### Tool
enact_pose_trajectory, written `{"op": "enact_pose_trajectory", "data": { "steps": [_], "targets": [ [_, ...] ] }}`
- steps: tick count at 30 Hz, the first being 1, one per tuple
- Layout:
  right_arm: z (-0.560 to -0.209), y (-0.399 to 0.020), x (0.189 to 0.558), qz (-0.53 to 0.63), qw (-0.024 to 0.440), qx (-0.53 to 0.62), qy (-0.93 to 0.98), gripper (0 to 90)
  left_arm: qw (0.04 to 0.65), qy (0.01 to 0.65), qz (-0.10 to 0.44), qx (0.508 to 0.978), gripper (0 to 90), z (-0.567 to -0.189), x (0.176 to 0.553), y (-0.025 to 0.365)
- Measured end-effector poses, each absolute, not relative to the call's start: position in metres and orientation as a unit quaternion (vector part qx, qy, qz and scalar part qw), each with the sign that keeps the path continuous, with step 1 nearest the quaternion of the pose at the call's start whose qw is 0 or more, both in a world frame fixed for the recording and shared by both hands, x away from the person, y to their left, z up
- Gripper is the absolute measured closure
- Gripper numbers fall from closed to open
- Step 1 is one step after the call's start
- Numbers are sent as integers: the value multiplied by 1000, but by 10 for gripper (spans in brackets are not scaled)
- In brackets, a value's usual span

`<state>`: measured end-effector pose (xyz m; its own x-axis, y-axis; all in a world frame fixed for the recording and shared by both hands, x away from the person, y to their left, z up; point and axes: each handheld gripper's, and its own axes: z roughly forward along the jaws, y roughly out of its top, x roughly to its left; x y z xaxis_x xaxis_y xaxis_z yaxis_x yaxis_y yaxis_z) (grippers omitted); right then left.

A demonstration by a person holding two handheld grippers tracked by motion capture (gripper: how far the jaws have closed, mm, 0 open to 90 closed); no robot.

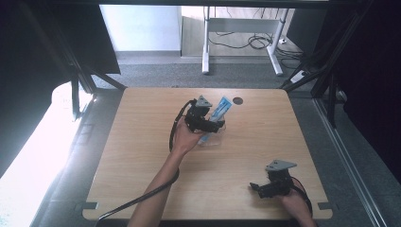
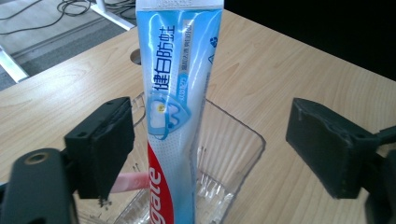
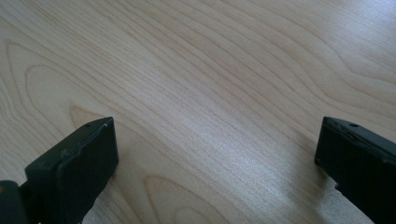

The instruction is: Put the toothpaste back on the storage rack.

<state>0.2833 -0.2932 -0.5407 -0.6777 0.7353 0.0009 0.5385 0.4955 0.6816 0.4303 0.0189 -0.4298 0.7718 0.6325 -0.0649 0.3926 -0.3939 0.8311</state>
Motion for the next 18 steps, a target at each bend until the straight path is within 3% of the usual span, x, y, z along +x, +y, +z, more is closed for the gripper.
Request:
{"op": "enact_pose_trajectory", "data": {
  "steps": [18],
  "targets": [
    [-542, -293, 283, 342, 151, 376, 848, 0, 451, 288, 146, 832, 130, -413, 403, 31]
  ]
}}
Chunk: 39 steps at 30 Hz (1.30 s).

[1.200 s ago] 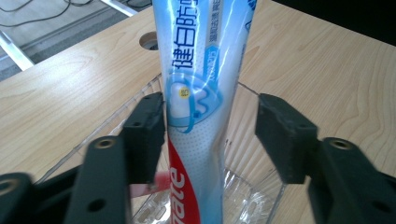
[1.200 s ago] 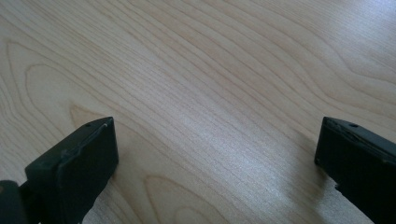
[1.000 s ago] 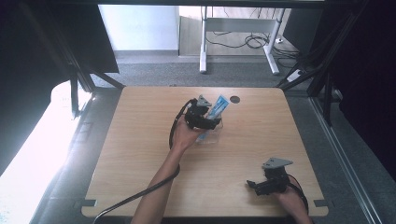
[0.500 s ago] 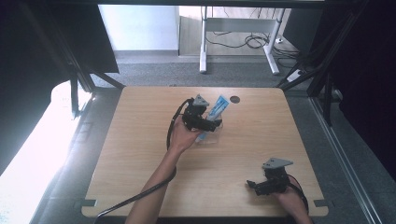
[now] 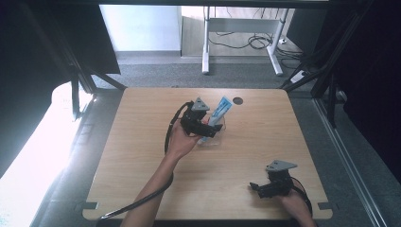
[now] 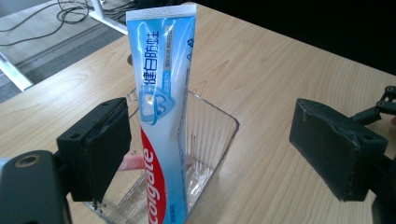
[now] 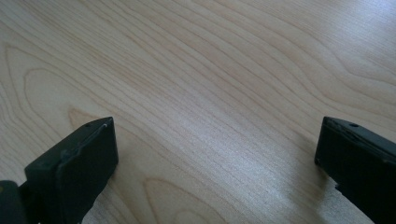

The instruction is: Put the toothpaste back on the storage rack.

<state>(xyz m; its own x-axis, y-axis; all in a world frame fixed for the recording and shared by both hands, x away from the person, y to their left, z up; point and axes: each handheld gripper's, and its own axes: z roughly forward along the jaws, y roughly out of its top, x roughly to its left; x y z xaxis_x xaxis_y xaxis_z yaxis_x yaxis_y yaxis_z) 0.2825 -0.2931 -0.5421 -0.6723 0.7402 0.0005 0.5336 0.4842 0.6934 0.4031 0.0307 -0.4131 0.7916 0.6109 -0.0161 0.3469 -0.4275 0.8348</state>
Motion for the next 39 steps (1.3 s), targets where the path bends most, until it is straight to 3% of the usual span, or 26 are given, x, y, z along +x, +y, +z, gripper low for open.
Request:
{"op": "enact_pose_trajectory", "data": {
  "steps": [23, 39],
  "targets": [
    [-538, -291, 281, 343, 160, 365, 851, 0, 422, 290, 166, 843, 128, -422, 376, 59],
    [-536, -291, 280, 349, 161, 368, 847, 0, 430, 299, 145, 839, 128, -434, 354, 79]
  ]
}}
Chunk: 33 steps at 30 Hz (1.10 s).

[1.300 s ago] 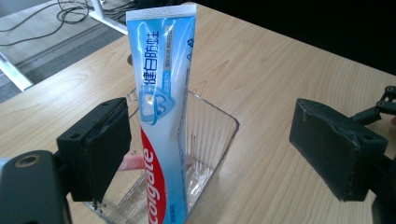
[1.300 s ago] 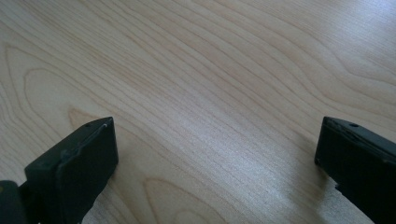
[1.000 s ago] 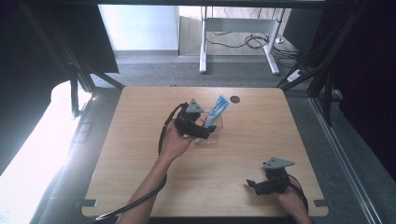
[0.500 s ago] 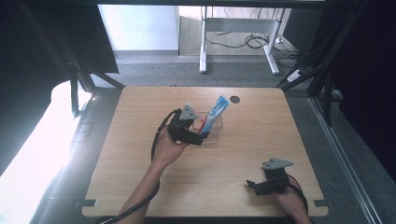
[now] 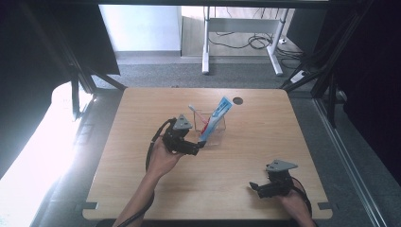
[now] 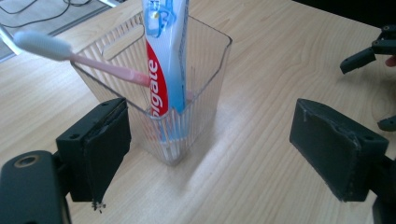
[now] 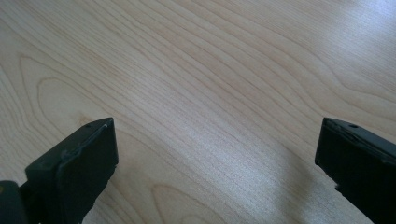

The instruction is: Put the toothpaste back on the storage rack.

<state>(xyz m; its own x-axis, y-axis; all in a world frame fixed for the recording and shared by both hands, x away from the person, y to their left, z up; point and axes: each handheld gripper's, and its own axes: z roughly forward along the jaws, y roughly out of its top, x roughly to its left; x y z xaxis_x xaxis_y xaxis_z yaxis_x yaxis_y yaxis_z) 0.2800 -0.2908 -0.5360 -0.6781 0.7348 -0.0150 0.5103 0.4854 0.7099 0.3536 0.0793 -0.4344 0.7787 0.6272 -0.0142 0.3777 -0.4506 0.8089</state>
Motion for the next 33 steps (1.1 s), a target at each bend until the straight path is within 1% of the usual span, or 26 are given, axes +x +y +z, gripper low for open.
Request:
{"op": "enact_pose_trajectory", "data": {
  "steps": [13, 33],
  "targets": [
    [-536, -289, 279, 349, 162, 367, 847, 0, 438, 306, 145, 833, 127, -441, 332, 98],
    [-535, -288, 279, 347, 166, 364, 848, 0, 441, 331, 137, 823, 128, -464, 298, 134]
  ]
}}
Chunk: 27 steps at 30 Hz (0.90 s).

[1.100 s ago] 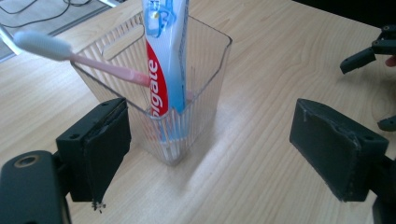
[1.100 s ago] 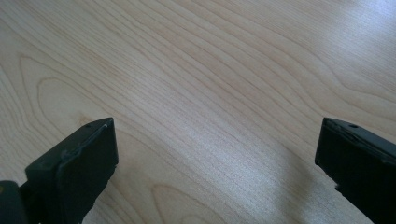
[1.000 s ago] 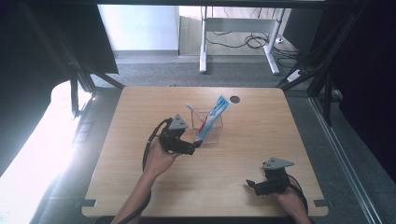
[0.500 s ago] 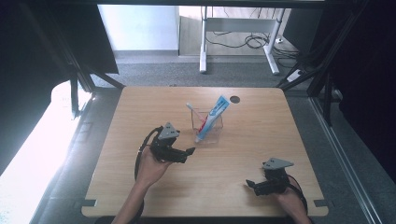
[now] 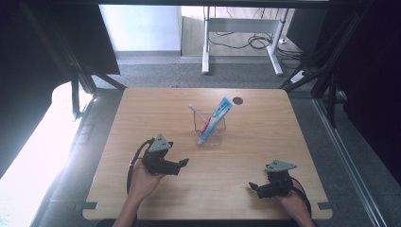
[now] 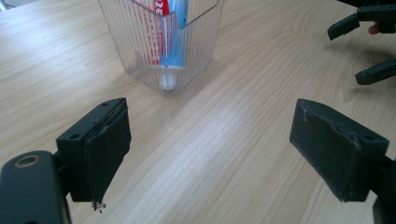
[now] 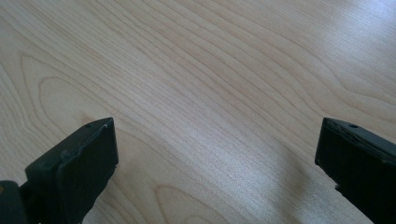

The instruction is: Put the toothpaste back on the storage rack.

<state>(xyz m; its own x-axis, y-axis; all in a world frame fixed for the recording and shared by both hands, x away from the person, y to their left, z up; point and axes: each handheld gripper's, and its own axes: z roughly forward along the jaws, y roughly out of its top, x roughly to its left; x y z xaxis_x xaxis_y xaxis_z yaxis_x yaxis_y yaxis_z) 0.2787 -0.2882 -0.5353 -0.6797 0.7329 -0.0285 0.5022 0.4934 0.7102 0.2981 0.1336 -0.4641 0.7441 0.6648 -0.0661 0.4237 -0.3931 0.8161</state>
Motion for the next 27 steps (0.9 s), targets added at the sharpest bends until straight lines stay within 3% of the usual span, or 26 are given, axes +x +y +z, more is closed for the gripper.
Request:
{"op": "enact_pose_trajectory", "data": {
  "steps": [27],
  "targets": [
    [-536, -284, 277, 343, 169, 361, 851, 0, 396, 381, 166, 819, 128, -512, 247, 168]
  ]
}}
